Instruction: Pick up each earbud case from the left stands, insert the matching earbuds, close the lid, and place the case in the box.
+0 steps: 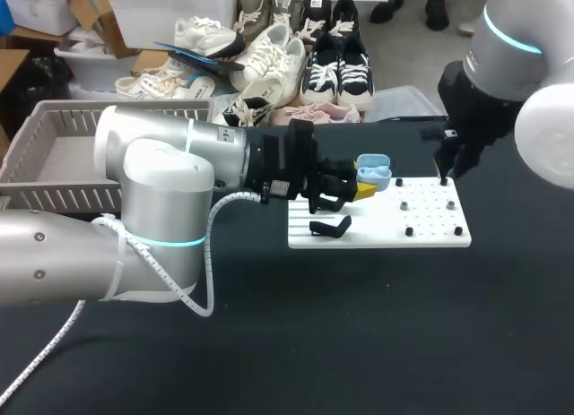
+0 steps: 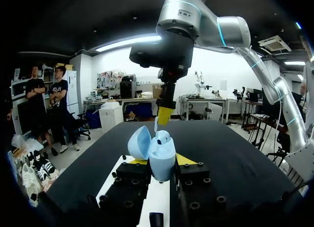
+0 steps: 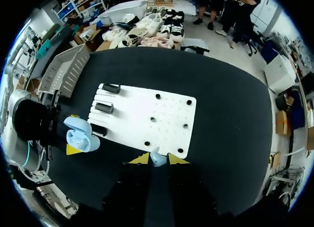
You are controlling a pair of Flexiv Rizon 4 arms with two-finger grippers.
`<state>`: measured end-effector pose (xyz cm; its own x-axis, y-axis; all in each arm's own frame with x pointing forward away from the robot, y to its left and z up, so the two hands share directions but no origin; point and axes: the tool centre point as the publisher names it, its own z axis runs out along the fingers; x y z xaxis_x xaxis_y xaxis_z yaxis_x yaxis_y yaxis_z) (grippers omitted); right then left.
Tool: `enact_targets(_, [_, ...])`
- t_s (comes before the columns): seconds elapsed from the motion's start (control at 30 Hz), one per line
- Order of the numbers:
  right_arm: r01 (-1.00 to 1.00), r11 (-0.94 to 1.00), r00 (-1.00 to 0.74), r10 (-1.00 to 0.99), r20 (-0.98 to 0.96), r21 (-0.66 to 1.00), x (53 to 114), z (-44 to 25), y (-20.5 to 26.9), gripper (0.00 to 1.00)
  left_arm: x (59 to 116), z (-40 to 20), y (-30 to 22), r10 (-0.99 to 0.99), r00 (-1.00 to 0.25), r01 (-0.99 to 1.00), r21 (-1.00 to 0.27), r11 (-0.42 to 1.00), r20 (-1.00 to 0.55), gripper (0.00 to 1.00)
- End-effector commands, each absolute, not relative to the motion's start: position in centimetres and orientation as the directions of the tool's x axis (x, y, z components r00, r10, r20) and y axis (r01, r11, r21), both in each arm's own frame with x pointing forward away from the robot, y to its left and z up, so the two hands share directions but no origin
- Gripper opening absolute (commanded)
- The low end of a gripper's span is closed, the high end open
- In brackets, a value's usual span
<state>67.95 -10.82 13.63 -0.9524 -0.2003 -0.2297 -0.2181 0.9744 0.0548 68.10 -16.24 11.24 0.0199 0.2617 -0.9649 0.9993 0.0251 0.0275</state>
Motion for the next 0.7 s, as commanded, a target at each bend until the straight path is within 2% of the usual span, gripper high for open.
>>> enact_targets(0.03, [-0.264,0.963,-0.94,-0.243,-0.24,0.059,66.2,15.0,-10.7,0.0,68.2,11.2,-16.2,0.261,0.02,0.999,0.028,0.024,-0.965,0.0])
enact_targets(0.7, [-0.452,0.888,-0.869,-0.417,-0.266,0.082,66.1,19.8,-5.4,0.0,68.2,11.2,-16.2,0.261,0.02,0.999,0.028,0.024,-0.965,0.0])
